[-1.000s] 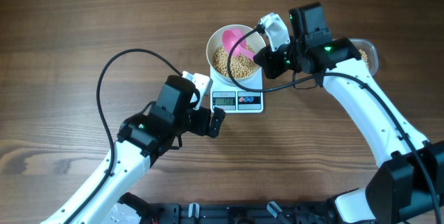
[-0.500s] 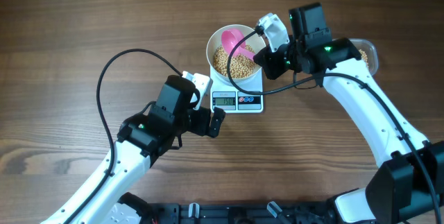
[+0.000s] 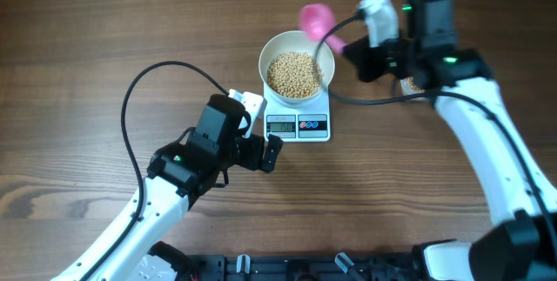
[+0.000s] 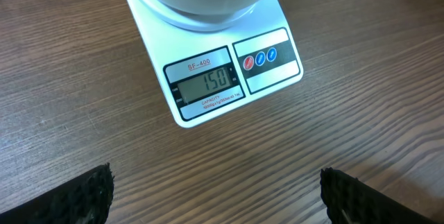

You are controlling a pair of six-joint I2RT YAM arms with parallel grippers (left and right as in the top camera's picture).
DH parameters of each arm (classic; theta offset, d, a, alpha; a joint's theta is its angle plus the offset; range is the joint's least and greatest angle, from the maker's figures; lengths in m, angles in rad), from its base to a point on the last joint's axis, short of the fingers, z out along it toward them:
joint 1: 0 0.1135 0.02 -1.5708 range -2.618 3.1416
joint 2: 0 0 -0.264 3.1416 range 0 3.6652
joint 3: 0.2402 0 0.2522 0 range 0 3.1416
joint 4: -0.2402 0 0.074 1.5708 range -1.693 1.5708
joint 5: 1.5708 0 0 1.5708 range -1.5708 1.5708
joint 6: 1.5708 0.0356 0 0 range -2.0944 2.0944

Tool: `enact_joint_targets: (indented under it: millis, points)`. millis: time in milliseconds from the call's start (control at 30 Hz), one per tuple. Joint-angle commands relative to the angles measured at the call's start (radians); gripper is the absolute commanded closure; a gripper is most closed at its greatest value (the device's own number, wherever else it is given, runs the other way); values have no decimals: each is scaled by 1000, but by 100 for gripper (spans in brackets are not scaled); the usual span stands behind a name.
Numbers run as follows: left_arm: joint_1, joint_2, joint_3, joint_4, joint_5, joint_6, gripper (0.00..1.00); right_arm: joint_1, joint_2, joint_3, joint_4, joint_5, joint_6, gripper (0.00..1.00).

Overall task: Scoop item into bowl and weigh 150g on scale
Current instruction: 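Move the pink scoop back right and lower it into the tub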

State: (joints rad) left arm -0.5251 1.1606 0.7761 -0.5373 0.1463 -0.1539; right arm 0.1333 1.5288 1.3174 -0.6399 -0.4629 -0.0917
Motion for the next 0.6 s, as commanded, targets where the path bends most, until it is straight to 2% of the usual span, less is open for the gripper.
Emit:
enact_joint_targets:
  millis: [0,333,567]
  points:
    - [-6,6,21,2,-6,13,0,-108,-76,14,-92,45,47,96]
    - [-6,5,21,2,-6,12,0,-283,-112,14,-413,111,48,96]
    - [-6,6,21,2,-6,12,0,-292,-112,14,-442,253,52,96]
